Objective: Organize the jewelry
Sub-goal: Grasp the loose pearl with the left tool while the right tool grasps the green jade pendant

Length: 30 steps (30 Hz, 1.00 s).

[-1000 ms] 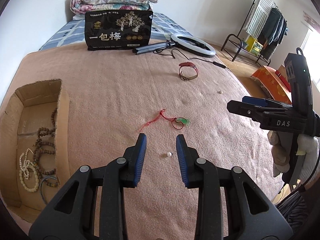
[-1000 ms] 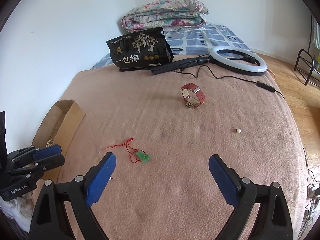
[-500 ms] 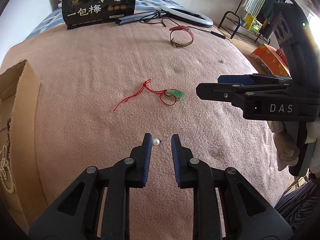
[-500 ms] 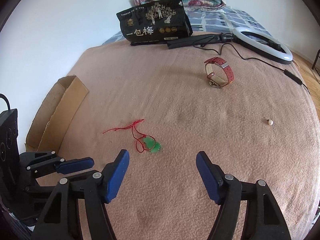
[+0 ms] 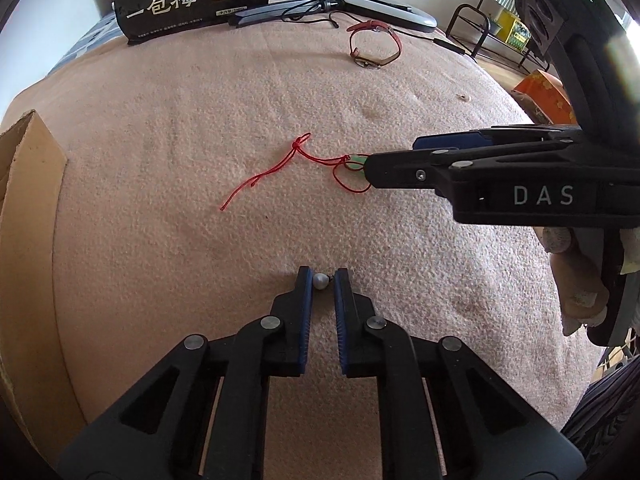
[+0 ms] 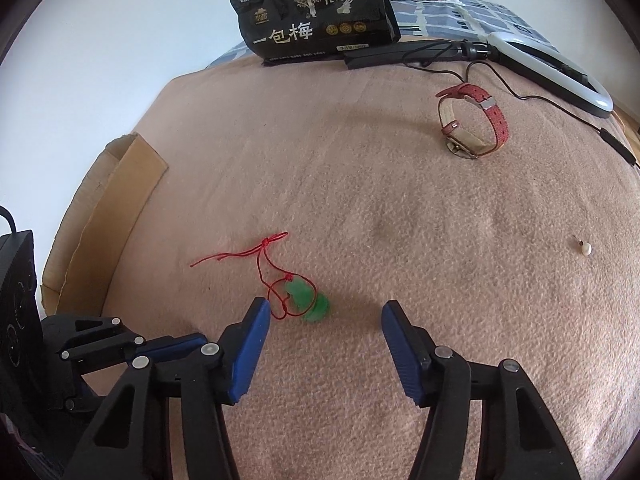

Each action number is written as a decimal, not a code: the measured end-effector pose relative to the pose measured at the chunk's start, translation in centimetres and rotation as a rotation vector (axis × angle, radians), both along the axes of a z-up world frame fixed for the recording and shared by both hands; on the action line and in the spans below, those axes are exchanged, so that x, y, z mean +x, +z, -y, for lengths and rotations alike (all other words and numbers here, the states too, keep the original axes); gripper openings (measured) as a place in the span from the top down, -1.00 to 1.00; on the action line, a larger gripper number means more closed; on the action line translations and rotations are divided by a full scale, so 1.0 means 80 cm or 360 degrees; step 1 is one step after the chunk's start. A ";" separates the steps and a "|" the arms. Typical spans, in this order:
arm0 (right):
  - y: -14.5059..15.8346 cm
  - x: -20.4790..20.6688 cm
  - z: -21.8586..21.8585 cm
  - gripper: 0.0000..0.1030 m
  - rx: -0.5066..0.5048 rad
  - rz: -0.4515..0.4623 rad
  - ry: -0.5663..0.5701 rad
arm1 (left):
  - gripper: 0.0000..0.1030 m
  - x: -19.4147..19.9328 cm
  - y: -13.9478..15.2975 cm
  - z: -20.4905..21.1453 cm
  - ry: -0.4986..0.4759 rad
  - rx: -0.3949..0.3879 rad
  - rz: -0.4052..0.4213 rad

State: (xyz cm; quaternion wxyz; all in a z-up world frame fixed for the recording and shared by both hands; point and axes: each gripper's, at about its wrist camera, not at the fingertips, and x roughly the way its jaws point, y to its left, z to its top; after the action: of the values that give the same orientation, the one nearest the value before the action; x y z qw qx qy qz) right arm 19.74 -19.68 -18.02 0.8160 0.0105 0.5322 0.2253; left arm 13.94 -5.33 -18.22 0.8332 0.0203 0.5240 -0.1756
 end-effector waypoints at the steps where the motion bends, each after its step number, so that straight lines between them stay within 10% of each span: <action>1: -0.001 0.000 -0.004 -0.17 -0.0017 0.0008 0.0015 | 0.82 0.000 0.000 0.001 -0.0002 0.0005 0.0006; 12: -0.008 0.006 -0.037 -0.01 -0.0216 0.0108 0.0124 | 0.83 -0.004 0.001 -0.011 0.0019 0.0033 0.0026; 21: -0.007 0.003 -0.042 0.69 -0.0287 0.0151 0.0128 | 0.83 -0.007 0.005 -0.022 0.0048 0.0039 0.0035; 30: 0.002 -0.004 -0.030 0.70 -0.0232 0.0145 0.0052 | 0.83 -0.010 0.022 -0.038 0.0095 0.0004 0.0078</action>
State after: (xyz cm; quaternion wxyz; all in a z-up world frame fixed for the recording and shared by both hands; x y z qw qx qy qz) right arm 19.45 -17.27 -17.84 0.8343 -0.0680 0.5095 0.1993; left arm 13.12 -2.30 -16.44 0.8506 0.0099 0.5041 -0.1495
